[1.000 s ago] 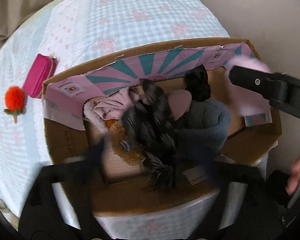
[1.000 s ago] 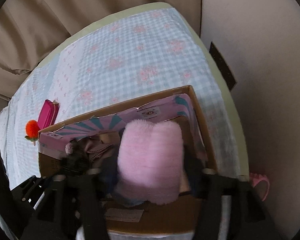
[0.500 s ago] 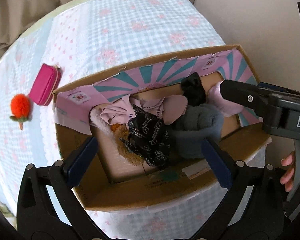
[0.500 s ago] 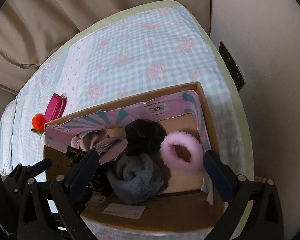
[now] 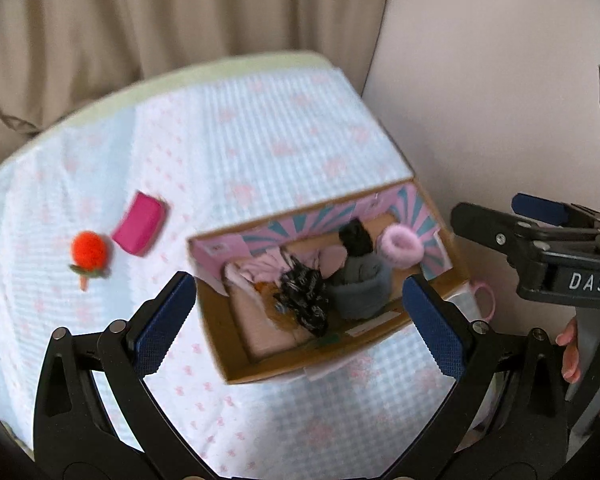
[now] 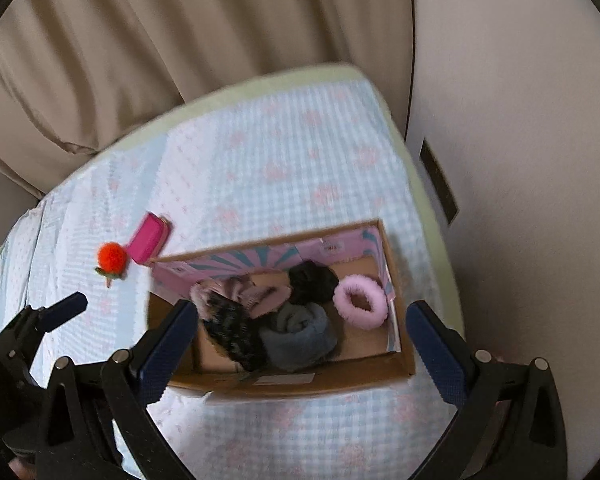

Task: Organize soft objects
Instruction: 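Lift both tools out of the box toward the orange pompom and magenta pouch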

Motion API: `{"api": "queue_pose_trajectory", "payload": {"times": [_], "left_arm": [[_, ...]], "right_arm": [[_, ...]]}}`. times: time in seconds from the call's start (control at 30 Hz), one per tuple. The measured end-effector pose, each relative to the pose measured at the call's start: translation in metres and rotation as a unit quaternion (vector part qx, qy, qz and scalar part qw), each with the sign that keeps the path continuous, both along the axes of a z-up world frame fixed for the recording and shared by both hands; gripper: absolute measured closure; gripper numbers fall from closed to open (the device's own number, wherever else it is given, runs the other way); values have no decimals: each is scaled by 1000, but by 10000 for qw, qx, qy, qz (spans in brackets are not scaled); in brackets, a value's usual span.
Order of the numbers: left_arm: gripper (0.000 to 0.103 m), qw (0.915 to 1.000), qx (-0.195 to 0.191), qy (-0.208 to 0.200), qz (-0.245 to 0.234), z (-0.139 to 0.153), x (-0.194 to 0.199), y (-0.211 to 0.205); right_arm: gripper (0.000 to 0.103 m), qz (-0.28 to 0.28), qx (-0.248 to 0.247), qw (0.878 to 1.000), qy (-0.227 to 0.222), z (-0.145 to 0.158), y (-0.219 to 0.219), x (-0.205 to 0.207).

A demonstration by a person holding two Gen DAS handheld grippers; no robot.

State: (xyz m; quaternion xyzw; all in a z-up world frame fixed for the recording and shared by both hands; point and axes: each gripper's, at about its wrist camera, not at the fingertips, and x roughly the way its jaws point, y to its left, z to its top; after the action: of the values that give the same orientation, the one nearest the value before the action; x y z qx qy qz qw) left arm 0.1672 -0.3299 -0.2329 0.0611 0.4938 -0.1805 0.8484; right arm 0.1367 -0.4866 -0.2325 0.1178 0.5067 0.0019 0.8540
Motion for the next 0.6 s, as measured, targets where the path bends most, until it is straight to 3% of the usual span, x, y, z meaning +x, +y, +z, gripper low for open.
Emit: {"api": "queue_pose_trajectory", "payload": {"times": [0.3, 0.5, 0.6], "left_arm": [[0, 9937, -523, -908, 387, 99, -48, 86], [0, 9841, -583, -1429, 874, 143, -76, 163], [0, 9783, -590, -1632, 1136, 157, -90, 207]], "right_arm": [[0, 181, -580, 9934, -968, 108, 61, -57], [0, 391, -850, 9867, -1332, 144, 119, -86], [0, 429, -701, 9864, -1424, 152, 144, -94]]}}
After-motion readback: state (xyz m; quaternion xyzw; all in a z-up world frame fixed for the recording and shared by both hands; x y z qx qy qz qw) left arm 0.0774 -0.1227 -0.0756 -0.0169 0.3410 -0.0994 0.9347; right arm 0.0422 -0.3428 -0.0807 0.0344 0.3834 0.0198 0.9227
